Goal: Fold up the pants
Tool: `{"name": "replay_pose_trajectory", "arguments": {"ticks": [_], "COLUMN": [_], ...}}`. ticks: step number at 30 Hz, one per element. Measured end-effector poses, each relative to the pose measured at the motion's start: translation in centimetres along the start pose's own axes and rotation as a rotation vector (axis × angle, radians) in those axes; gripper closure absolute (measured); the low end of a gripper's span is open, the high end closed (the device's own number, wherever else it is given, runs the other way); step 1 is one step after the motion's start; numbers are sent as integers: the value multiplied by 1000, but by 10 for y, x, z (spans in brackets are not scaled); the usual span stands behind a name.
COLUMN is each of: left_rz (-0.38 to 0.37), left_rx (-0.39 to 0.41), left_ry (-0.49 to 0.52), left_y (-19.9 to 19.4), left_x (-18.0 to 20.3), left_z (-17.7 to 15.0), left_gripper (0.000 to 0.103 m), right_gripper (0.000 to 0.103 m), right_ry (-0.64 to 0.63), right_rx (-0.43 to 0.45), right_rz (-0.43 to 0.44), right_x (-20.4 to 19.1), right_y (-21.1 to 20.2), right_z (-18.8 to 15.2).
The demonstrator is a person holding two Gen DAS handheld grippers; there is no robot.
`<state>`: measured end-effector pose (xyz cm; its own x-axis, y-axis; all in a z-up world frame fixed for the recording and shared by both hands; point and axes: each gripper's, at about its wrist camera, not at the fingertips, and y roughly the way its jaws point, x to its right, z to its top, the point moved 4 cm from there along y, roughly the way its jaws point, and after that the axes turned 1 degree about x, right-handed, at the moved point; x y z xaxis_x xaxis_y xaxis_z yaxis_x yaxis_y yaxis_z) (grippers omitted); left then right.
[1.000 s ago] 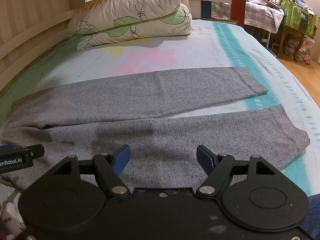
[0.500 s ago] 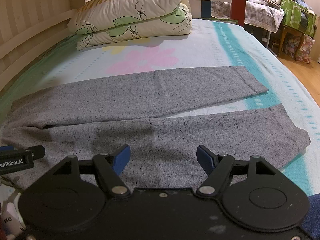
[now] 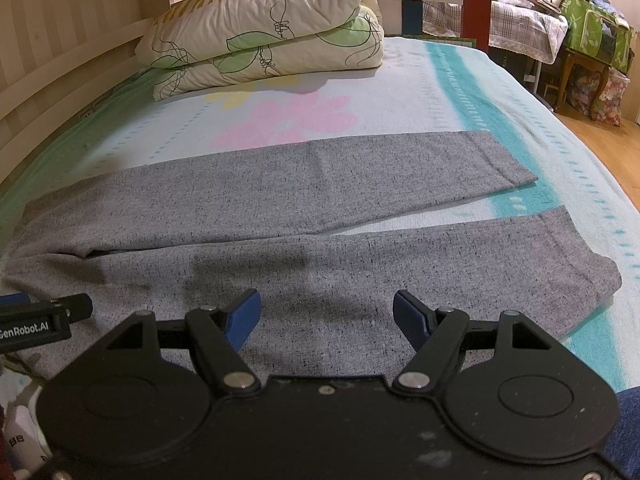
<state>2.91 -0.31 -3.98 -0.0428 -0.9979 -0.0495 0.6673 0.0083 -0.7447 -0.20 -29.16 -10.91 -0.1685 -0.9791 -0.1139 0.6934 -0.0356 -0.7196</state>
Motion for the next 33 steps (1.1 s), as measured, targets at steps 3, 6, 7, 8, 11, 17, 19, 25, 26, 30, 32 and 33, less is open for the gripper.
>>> {"name": "replay_pose_trajectory", "arguments": {"ticks": [3, 6, 7, 8, 11, 17, 19, 25, 26, 30, 32, 33], "left_rz": [0, -1, -2, -4, -6, -34, -55, -74, -65, -45, -46, -46], "left_rx": [-1, -3, -3, -3, 1, -35, -56, -82, -76, -54, -48, -48], "left_ry": [1, 4, 5, 7, 10, 20, 20, -19, -8, 26, 28, 28], "left_y": [0, 0, 0, 0, -1, -1, 0, 3, 6, 16, 24, 28], "left_x": [0, 1, 1, 1, 1, 3, 3, 1, 1, 6, 8, 8], "left_z": [0, 0, -1, 0, 0, -1, 0, 15, 21, 46, 62, 68], "left_gripper": [17, 17, 17, 17, 17, 33, 42, 44, 43, 43, 43, 43], "right_gripper": [26, 26, 26, 26, 26, 26, 26, 26, 26, 26, 26, 26], "right_ry": [0, 0, 0, 0, 0, 7, 10, 21, 24, -1, -43, -70], "right_rx": [-1, -1, -1, -1, -2, 26, 33, 39, 43, 94, 111, 106], "right_rz": [0, 0, 0, 0, 0, 10, 13, 51, 59, 47, 49, 60], "right_x": [0, 0, 0, 0, 0, -1, 0, 0, 1, 6, 8, 9], "right_y": [0, 0, 0, 1, 1, -2, -4, -6, -6, 2, 11, 18], "right_z": [0, 0, 0, 0, 0, -1, -2, 10, 14, 34, 50, 57]}}
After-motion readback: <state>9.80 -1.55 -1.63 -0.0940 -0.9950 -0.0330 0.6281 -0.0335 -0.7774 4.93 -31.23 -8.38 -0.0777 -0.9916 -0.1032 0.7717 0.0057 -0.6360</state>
